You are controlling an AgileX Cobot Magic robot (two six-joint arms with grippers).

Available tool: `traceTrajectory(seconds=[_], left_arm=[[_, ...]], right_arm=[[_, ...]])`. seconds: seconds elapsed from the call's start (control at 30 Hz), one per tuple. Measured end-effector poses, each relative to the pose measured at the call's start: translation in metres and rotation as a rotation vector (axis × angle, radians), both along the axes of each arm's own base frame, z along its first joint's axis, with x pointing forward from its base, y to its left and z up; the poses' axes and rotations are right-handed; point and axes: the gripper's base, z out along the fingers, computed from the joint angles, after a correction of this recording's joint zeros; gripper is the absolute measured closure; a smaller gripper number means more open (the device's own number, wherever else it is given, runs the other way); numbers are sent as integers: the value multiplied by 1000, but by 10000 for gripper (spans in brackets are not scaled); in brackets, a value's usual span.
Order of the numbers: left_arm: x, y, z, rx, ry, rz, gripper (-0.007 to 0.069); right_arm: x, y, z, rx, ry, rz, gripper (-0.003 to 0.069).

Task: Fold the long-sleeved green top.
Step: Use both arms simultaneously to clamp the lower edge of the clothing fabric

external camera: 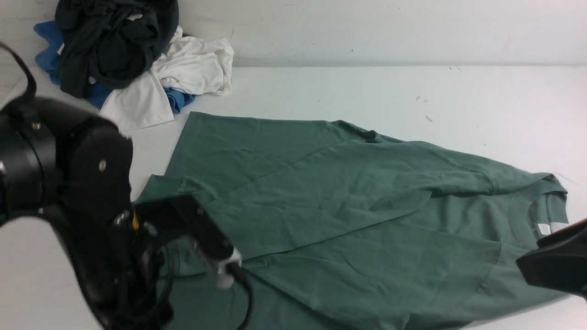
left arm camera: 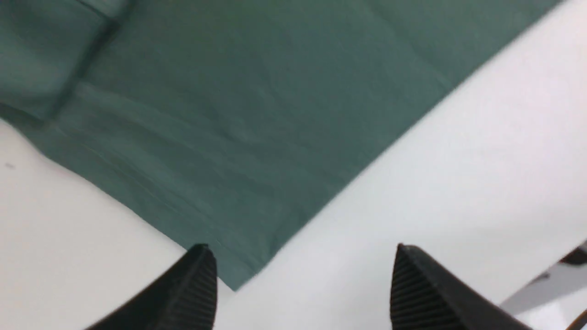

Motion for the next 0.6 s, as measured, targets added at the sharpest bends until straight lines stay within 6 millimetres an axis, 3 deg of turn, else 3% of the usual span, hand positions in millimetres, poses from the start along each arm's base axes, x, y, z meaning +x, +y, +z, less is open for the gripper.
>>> traceTrajectory(seconds=[0.07,0.23,0.4,0.6], left_arm=[[-13,7,-23,21,34,-55,159],[-25,13,-54,0,-12,-207,159],[-24,14,-65,-30,-106,-265,159],[-21,16,-81,16,-77,-309,160]], right_arm=[[-1,3,1,20,1,31,417],[-3,5,1,33,-2,63,417],[-4,4,2,34,-9,68,417],[-7,9,2,25,-12,110,417]])
